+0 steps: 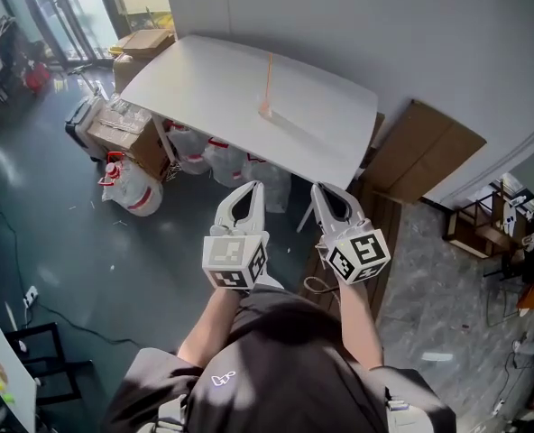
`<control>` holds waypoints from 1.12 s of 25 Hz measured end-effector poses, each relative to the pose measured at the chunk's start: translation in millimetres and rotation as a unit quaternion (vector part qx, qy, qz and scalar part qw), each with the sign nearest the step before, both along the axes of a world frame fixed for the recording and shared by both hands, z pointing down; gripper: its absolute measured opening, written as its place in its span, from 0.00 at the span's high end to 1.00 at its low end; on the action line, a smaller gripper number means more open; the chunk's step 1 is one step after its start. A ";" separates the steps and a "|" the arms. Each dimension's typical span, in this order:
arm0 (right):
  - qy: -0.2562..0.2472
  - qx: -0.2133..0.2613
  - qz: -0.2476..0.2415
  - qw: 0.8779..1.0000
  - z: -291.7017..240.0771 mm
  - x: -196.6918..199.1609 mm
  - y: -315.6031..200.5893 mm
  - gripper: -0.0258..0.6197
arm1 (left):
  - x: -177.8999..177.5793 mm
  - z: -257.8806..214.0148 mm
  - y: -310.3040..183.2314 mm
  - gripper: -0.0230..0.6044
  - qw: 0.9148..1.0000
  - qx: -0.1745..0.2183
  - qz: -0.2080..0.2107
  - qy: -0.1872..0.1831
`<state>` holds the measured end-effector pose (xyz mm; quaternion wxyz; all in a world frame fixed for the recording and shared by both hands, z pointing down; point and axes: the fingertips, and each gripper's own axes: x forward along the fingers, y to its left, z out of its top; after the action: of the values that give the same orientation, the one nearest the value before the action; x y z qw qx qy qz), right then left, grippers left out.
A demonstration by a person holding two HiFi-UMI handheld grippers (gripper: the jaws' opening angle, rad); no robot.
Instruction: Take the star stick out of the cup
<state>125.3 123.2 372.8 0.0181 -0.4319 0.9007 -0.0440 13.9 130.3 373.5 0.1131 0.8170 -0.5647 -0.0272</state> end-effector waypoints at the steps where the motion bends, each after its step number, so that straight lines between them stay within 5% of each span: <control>1: 0.001 -0.005 0.000 1.000 3.7 -1.5 -6.9 0.95 | -1.2 3.3 -7.9 0.96 1.000 -0.004 0.001 0.000; 18: -0.026 -0.063 0.029 0.997 31.0 -29.2 -151.9 0.95 | -32.3 30.2 -146.9 0.96 0.997 -0.061 0.022 -0.034; 28: -0.014 -0.060 0.044 0.997 24.8 -55.6 -241.7 0.95 | -55.2 29.9 -230.1 0.96 0.998 -0.044 0.047 -0.018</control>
<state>69.7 -118.6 397.5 0.0064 -0.4710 0.8760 -0.1034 -41.3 -99.9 403.4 0.1397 0.8373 -0.5283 0.0176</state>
